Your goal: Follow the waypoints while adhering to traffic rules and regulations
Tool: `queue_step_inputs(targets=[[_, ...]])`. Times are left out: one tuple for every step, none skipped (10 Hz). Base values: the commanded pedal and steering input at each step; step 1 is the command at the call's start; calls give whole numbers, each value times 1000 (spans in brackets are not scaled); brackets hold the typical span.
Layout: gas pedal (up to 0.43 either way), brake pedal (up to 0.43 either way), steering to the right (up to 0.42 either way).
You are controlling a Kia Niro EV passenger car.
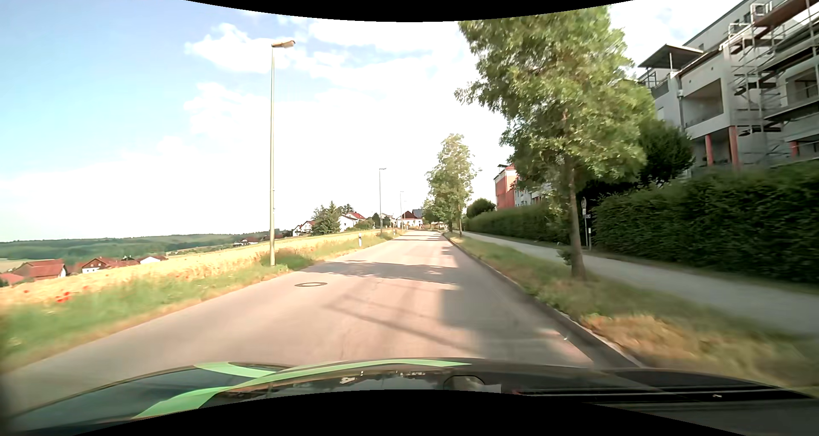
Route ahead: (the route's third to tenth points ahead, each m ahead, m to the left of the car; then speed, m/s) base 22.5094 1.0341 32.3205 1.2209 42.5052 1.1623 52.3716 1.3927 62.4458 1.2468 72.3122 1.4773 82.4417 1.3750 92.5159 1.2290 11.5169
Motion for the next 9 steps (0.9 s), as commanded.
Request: queue_step_inputs(targets=[[177, 0, -2], [177, 0, -2], [177, 0, -2], [177, 0, -2], [177, 0, -2], [177, 0, -2], [177, 0, -2], [177, 0, -2], [177, 0, -2]])
